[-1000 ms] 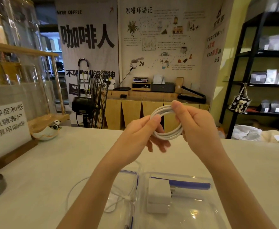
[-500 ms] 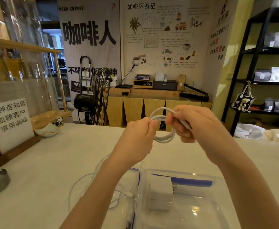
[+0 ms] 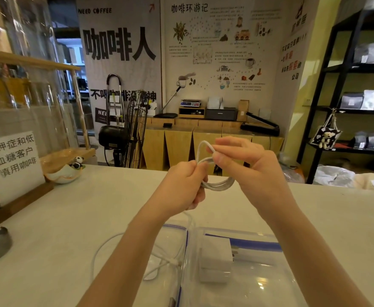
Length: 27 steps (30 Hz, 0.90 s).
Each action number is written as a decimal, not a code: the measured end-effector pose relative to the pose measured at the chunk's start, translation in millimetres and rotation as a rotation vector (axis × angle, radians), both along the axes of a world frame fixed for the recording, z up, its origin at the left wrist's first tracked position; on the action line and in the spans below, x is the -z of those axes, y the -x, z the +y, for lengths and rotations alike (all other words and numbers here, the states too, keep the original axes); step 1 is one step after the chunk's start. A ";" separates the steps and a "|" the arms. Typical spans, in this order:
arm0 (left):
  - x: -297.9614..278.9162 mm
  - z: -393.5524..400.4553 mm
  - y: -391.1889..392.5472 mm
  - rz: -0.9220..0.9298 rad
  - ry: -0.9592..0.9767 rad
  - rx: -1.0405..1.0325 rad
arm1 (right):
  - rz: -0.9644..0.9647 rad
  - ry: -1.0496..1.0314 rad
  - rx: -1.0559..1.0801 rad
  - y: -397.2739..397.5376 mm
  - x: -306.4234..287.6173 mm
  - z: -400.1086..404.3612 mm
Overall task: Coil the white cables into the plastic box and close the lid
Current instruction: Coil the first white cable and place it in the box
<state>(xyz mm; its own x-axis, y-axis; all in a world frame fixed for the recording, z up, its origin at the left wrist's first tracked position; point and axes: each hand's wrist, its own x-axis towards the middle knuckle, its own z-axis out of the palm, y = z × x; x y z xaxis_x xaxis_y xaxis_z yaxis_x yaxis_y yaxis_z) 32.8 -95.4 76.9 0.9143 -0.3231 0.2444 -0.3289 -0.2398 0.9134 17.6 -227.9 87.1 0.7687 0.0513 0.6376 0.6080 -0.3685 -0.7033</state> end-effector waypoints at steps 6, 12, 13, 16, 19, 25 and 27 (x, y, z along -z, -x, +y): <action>-4.6 10.9 -2.0 0.064 0.190 0.103 | 0.068 -0.075 0.020 -2.0 -0.4 -5.6; -2.6 5.3 -0.2 -0.030 0.240 0.121 | -0.013 -0.175 0.191 -0.5 2.4 -2.2; -2.8 4.7 0.7 -0.047 0.249 0.126 | 0.052 -0.189 0.142 -1.1 1.0 -4.2; -3.6 3.3 3.4 -0.072 0.289 0.154 | 0.289 -0.205 -0.156 -1.8 -4.0 -9.0; -3.8 2.2 3.7 -0.055 0.306 0.161 | 0.265 -0.150 -0.246 -3.7 -2.3 -10.0; -4.6 7.7 -0.3 0.066 0.332 0.168 | 0.233 0.044 -0.125 -3.5 -2.2 -11.2; -6.9 11.6 -0.9 0.072 0.301 0.171 | 0.216 0.083 -0.101 0.1 -5.4 -13.8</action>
